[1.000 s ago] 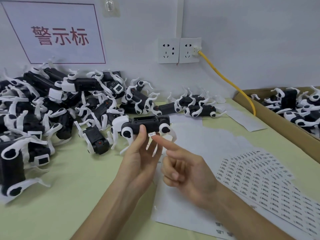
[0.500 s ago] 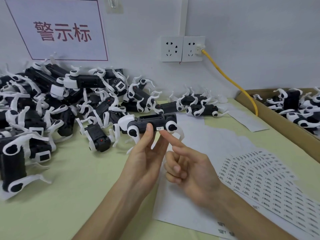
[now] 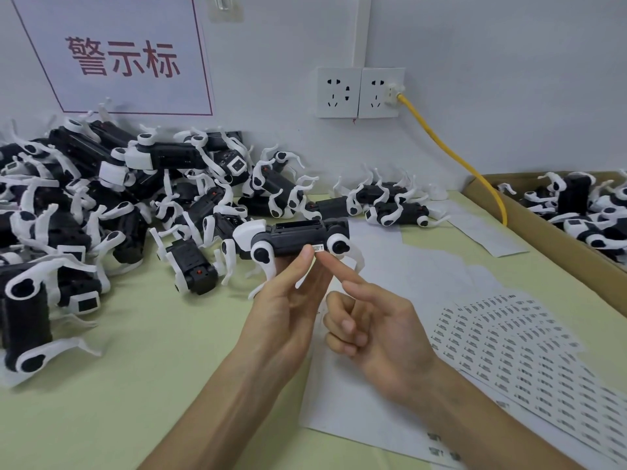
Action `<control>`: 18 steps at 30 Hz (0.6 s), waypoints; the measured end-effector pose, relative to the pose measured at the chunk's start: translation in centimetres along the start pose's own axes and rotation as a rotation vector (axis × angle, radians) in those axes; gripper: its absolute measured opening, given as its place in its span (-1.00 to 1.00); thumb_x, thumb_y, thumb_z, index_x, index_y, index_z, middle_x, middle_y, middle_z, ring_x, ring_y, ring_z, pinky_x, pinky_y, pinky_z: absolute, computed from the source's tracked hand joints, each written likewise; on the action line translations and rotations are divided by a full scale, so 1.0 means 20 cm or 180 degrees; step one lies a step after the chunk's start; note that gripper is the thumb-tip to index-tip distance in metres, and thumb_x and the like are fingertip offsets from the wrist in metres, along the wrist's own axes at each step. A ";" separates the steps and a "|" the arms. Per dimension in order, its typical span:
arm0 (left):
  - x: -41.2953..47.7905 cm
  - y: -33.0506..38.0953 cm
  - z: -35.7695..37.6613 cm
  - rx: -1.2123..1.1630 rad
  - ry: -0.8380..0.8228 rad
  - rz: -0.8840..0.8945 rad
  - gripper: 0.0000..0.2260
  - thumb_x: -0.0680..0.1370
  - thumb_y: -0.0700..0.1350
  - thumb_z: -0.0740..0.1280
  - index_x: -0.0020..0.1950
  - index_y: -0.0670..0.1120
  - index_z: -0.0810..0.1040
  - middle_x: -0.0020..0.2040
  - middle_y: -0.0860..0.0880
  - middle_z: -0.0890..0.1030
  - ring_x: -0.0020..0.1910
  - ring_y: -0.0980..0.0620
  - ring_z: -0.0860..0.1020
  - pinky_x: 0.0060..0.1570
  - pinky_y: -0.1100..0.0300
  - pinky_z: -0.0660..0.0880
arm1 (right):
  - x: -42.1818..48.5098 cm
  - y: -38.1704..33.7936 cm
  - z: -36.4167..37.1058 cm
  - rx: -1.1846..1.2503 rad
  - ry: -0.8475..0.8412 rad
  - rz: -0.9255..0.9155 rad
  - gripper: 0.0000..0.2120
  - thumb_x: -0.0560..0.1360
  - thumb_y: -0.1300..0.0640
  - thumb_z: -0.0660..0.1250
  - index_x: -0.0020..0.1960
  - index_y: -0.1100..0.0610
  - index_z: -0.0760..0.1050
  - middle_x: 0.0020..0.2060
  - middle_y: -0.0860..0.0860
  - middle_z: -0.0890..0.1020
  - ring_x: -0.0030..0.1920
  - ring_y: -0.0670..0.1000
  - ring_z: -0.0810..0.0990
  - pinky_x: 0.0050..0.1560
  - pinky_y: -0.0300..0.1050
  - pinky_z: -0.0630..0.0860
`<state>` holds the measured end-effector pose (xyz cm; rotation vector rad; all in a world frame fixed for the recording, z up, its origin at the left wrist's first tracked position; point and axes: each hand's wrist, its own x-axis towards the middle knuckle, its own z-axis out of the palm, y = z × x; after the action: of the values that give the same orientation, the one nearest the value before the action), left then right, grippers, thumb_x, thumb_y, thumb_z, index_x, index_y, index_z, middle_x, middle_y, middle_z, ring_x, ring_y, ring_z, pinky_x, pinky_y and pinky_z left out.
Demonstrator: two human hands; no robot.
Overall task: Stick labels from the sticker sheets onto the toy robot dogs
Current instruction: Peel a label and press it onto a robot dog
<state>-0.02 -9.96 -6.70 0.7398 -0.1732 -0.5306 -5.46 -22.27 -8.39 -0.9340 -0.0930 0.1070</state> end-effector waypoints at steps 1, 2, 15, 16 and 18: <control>0.00 0.00 0.00 0.0012 0.0012 0.0005 -0.81 0.55 -0.08 0.42 -0.23 0.05 0.77 -0.08 0.11 0.72 0.12 0.17 0.69 0.21 0.16 0.45 | 0.00 0.00 0.00 0.0001 0.0000 0.0000 -0.52 0.43 0.06 0.32 0.34 -0.04 0.61 -0.47 0.00 0.34 -0.48 -0.07 0.16 -0.38 -0.13 0.08; 0.00 0.00 0.00 0.0027 0.0019 0.0014 -0.79 0.56 -0.08 0.42 -0.25 0.05 0.76 -0.10 0.12 0.72 0.11 0.17 0.69 0.19 0.17 0.46 | 0.00 0.00 0.00 0.0001 0.0001 -0.0002 -0.52 0.43 0.06 0.32 0.34 -0.04 0.61 -0.47 0.00 0.34 -0.48 -0.07 0.16 -0.38 -0.12 0.08; 0.00 -0.02 -0.01 0.0115 0.0363 0.0266 -0.88 0.37 -0.05 0.54 -0.12 0.01 0.69 -0.06 0.07 0.71 0.13 0.10 0.70 0.24 0.15 0.45 | -0.01 0.00 0.00 -0.0081 0.0006 0.0019 -0.53 0.45 0.04 0.29 0.35 -0.06 0.60 -0.46 0.00 0.35 -0.45 -0.04 0.17 -0.36 -0.11 0.10; 0.00 -0.03 0.00 0.0132 0.0425 0.0331 -0.90 0.38 -0.07 0.53 -0.13 0.00 0.69 -0.08 0.06 0.71 0.11 0.09 0.71 0.23 0.16 0.47 | -0.01 0.00 0.00 -0.0072 0.0000 0.0024 -0.53 0.45 0.04 0.29 0.35 -0.06 0.60 -0.46 0.00 0.35 -0.45 -0.04 0.17 -0.36 -0.10 0.09; 0.00 -0.03 0.00 0.0197 0.0535 0.0494 -0.91 0.41 -0.09 0.51 -0.13 -0.04 0.67 -0.11 0.03 0.70 0.09 0.07 0.71 0.20 0.18 0.57 | 0.00 0.01 0.00 -0.0049 -0.0019 0.0031 -0.53 0.45 0.04 0.28 0.36 -0.05 0.60 -0.46 0.00 0.36 -0.45 -0.04 0.16 -0.36 -0.10 0.09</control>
<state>-0.28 -10.38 -7.08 0.8202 -0.0897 -0.3148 -5.57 -22.17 -8.44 -0.9495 -0.0951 0.1181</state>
